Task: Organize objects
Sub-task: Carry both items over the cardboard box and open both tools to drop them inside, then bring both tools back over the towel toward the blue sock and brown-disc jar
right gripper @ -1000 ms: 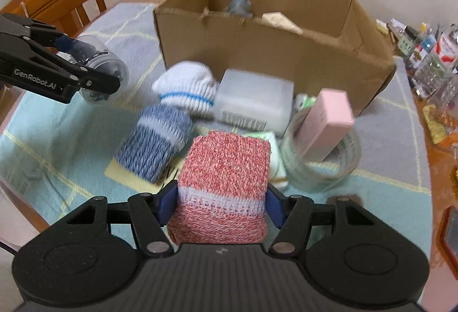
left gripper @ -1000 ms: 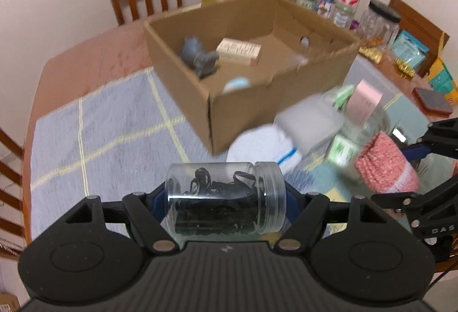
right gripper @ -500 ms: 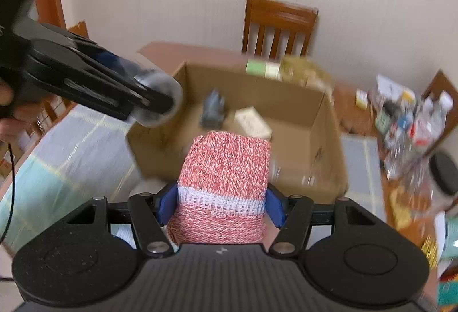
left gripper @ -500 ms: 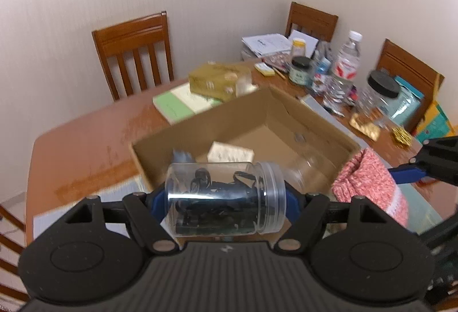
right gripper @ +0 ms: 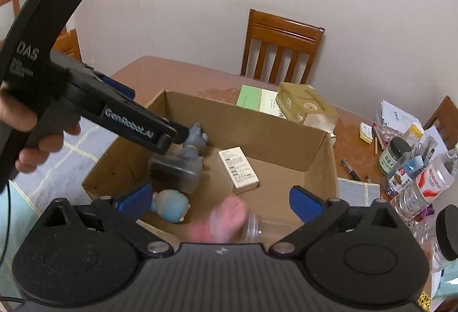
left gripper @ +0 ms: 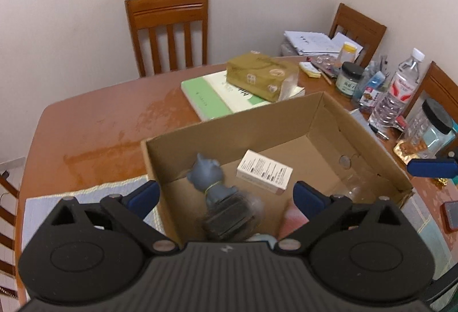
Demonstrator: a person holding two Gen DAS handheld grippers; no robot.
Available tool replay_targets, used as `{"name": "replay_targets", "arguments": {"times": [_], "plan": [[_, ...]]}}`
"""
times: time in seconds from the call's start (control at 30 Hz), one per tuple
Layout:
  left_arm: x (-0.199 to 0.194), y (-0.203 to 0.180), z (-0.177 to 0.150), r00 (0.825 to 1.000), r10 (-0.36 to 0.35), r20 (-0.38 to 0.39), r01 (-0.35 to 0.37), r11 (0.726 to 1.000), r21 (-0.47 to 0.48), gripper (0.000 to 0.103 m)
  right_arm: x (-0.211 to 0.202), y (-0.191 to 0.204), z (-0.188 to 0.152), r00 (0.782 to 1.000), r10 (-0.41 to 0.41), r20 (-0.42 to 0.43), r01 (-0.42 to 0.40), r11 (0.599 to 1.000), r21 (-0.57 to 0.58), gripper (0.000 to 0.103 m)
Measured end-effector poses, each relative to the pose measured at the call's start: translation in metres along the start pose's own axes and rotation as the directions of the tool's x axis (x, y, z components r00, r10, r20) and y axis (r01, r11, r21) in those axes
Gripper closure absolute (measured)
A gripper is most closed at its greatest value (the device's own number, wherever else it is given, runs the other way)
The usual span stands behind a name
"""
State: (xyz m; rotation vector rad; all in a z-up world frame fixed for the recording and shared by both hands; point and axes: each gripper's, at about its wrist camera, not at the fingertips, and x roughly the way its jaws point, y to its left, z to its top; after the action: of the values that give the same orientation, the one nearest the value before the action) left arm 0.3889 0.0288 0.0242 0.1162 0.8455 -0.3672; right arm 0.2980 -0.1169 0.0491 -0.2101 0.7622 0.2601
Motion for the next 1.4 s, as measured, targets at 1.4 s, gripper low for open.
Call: {"name": "replay_targets", "arguments": {"times": [1.4], "plan": [[-0.065, -0.080, -0.186, 0.980, 0.173, -0.094, -0.183, 0.977, -0.106, 0.002, -0.044, -0.022, -0.178, 0.982, -0.024, -0.190, 0.043, 0.994, 0.098, 0.000]]}}
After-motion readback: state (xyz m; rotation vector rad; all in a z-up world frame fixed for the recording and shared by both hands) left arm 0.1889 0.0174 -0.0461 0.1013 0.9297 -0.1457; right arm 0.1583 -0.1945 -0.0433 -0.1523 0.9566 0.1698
